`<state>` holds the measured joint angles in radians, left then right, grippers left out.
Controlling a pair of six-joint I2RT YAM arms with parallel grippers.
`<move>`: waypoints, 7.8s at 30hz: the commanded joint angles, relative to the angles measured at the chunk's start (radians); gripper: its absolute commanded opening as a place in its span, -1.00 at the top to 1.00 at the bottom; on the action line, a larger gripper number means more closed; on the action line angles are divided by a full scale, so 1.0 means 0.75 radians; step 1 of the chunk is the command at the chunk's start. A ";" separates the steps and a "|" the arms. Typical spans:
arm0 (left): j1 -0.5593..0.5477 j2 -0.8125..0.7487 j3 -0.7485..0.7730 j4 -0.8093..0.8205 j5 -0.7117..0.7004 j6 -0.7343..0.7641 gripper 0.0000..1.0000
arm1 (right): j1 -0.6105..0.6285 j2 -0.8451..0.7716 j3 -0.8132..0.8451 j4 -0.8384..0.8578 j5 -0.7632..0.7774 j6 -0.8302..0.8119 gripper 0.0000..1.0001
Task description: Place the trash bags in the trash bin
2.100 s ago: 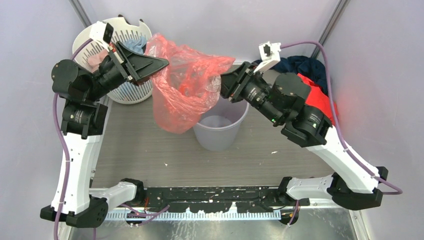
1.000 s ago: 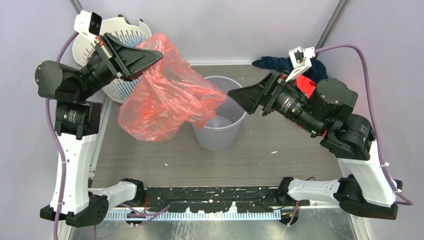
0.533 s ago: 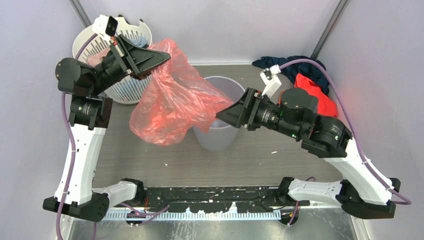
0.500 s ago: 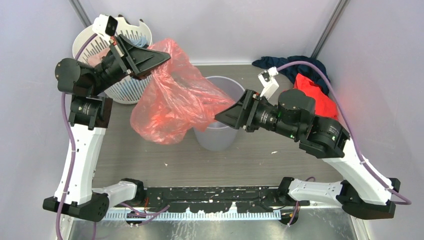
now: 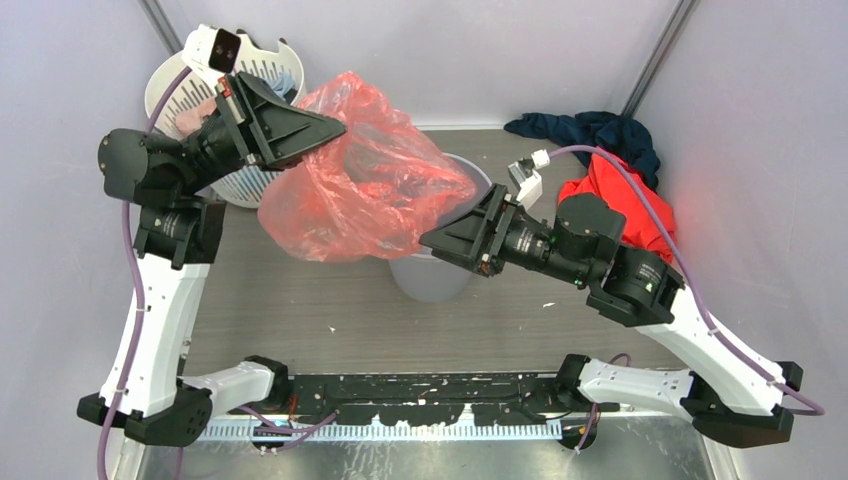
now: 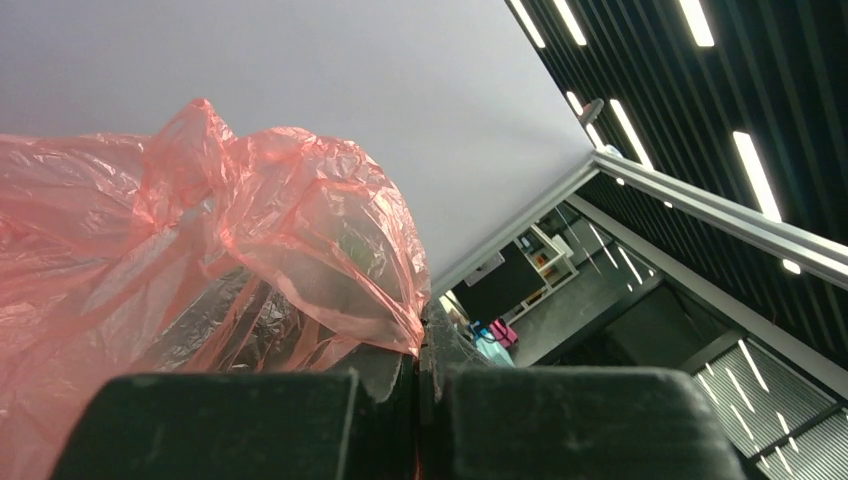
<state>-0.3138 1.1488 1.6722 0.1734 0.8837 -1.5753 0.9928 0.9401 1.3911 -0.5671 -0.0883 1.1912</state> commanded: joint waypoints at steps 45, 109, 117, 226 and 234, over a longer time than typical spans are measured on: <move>-0.056 0.216 0.622 -0.166 -0.094 -0.009 1.00 | 0.012 -0.445 -0.489 0.672 0.499 0.092 -0.54; -0.014 0.586 0.905 0.193 -0.135 -0.212 1.00 | 0.244 0.341 -0.989 2.677 0.651 0.378 -0.34; 0.010 0.555 0.836 0.241 -0.133 -0.233 1.00 | 0.263 0.229 -0.968 2.678 0.748 0.192 -0.40; 0.026 0.443 0.486 0.310 -0.116 -0.082 1.00 | -0.101 0.255 -1.036 2.547 0.677 0.758 -0.75; 0.026 0.449 0.480 0.356 -0.127 -0.109 1.00 | -0.091 0.516 -0.899 2.677 0.685 0.875 -0.71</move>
<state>-0.2989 1.4952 2.0228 0.3595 0.8036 -1.6451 0.9134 1.2564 0.6365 1.3624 0.4183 1.7893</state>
